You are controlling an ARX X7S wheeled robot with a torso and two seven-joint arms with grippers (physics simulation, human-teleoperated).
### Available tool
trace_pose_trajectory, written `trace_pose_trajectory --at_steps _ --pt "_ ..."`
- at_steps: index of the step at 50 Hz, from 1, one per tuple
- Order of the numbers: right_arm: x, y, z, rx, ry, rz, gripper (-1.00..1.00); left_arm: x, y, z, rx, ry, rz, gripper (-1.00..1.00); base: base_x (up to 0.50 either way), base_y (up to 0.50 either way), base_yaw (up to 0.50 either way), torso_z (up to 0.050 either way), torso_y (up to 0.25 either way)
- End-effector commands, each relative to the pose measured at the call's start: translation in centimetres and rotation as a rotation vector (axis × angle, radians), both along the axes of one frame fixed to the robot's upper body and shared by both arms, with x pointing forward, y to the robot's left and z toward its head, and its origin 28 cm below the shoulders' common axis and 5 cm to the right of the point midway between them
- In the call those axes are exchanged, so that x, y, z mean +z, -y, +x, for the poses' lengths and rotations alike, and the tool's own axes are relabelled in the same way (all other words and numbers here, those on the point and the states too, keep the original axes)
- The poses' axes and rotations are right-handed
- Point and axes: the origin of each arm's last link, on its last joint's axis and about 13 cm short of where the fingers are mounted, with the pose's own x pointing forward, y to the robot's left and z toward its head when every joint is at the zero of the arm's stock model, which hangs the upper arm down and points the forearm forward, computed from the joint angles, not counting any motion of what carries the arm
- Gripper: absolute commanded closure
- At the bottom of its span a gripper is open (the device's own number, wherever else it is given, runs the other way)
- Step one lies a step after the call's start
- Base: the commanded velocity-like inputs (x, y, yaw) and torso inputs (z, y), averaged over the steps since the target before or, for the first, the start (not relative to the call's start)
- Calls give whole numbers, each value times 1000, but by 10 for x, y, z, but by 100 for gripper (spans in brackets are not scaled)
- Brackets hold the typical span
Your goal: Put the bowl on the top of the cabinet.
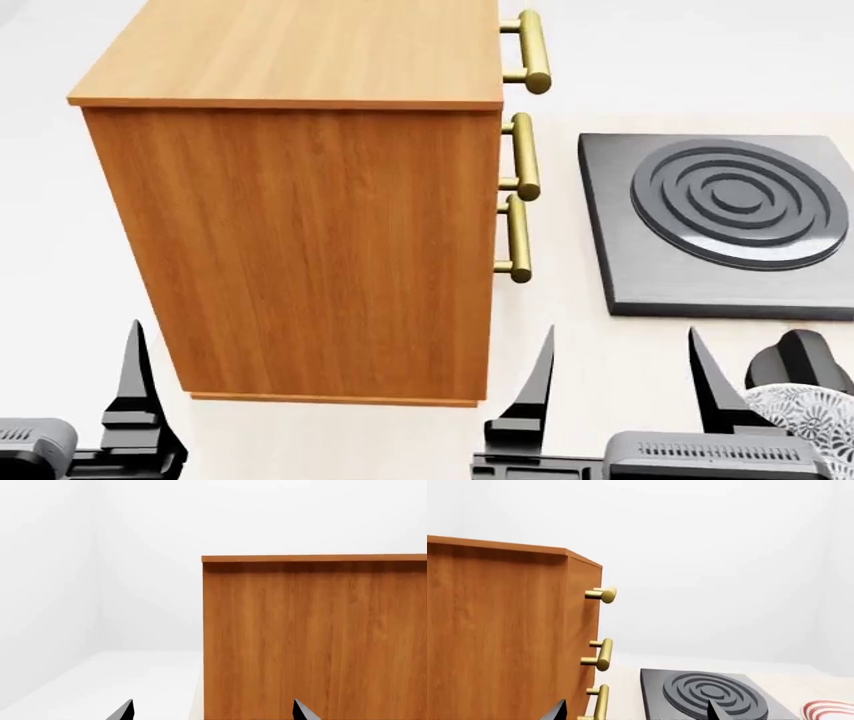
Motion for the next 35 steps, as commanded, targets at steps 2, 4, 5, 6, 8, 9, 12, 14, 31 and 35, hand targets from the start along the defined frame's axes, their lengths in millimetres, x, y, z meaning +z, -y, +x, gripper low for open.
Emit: trace_pose_trajectory --at_steps 2,4,5,6,8,9,12,14,31,35 --pt "-1 1 0 5 -14 3 -100 1 0 -1 -1 1 1 -100 20 2 0 0 0" --pt "-1 1 0 7 -16 6 -100 1 0 0 -1 1 0 -100 195 84 0 0 0" --pt "-1 1 0 6 -17 4 -100 1 0 0 -1 1 0 -100 344 125 0 0 0" --pt "-1 1 0 6 -17 3 -100 1 0 0 -1 1 0 -100 340 129 0 0 0" --pt "0 1 0 4 -15 6 -100 1 0 0 -1 1 1 -100 348 131 0 0 0" --pt "0 1 0 4 -13 7 -100 1 0 0 -1 1 1 -100 352 133 0 0 0" --pt "1 1 0 -1 -8 3 -100 2 0 -1 -1 3 0 -100 228 99 0 0 0" --pt "1 1 0 -6 -4 1 -100 2 0 0 -1 4 1 -100 0 0 0 0 0" --pt "3 2 -5 -109 -64 -88 -100 -1 0 0 3 -4 1 -100 0 0 0 0 0" --pt "7 5 -12 -116 -118 -151 -100 0 0 0 4 -3 1 -100 0 0 0 0 0"
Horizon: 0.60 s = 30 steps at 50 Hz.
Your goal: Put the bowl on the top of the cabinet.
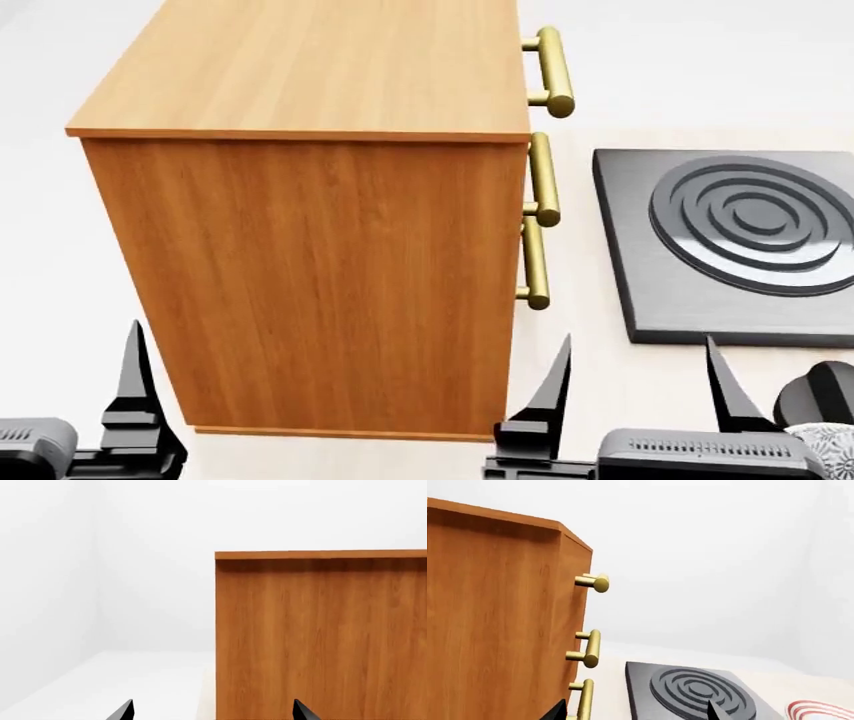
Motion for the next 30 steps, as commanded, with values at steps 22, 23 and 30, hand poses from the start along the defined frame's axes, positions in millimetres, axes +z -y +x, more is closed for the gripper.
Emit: trace_pose_trajectory --at_steps 22,23,30 --pt "56 49 -65 -17 -353 -80 -100 0 1 0 2 1 2 -100 0 0 0 0 0" --pt "56 49 -68 -17 -368 -74 -100 0 1 0 3 0 4 -100 0 0 0 0 0" --pt "59 56 -87 -43 -421 -128 -100 1 1 -1 5 2 5 -100 0 0 0 0 0"
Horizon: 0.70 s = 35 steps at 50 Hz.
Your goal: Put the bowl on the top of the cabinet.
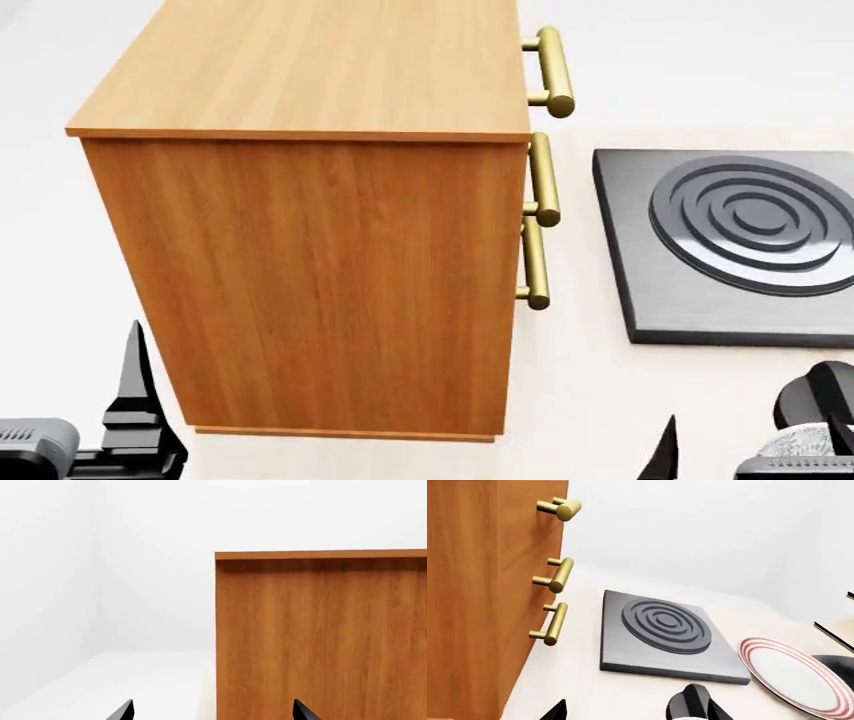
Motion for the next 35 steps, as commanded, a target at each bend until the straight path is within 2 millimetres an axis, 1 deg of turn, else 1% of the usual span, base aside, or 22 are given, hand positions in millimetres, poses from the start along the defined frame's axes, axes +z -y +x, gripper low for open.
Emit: trace_pose_trajectory --at_steps 1,10,17,35 --pt "9 10 -30 5 -117 -85 -100 0 0 0 2 2 2 -100 0 0 0 0 0" --pt "4 15 -41 -29 -155 -119 -100 1 2 -1 -1 3 7 -100 0 0 0 0 0" --pt "0 14 -42 -35 -175 -130 -100 2 2 -1 0 5 7 -100 0 0 0 0 0" --pt "-19 14 -39 -24 -236 -136 -100 1 3 0 -1 1 11 -100 0 0 0 0 0"
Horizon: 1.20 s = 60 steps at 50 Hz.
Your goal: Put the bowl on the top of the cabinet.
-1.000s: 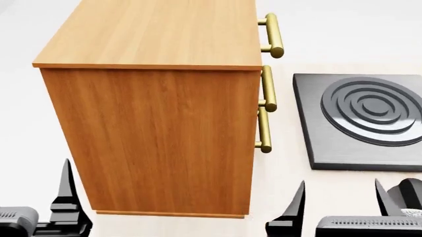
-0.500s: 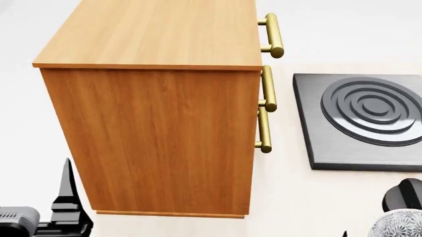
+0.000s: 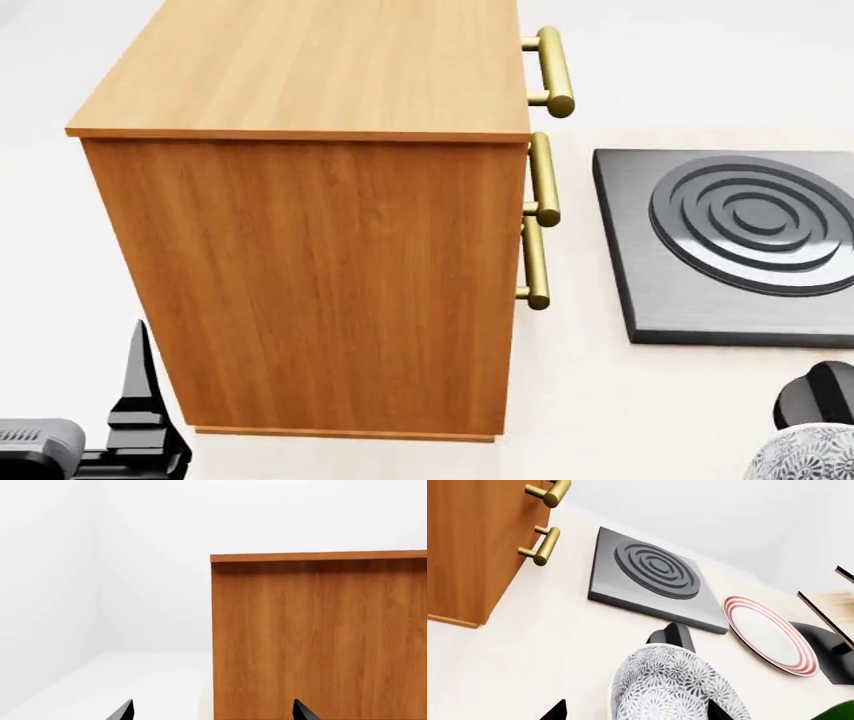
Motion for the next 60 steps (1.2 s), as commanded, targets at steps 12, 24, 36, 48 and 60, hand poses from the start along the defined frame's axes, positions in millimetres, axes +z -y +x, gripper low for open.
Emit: trace_pose_trajectory --at_steps 12,24,36,48,60 --pt "-20 4 5 -12 -72 -15 -100 -1 1 0 0 -1 3 -100 0 0 0 0 0" --pt "-23 8 9 -30 -87 -12 -100 -1 1 1 1 -1 4 -100 0 0 0 0 0" --pt "-28 9 12 -34 -92 -20 -100 -1 1 0 1 -1 4 -100 0 0 0 0 0" --pt "-32 8 14 -32 -102 -22 -100 0 0 0 4 -1 3 -100 0 0 0 0 0" --pt "-34 8 17 -34 -105 -26 -100 0 1 0 4 0 3 -100 0 0 0 0 0"
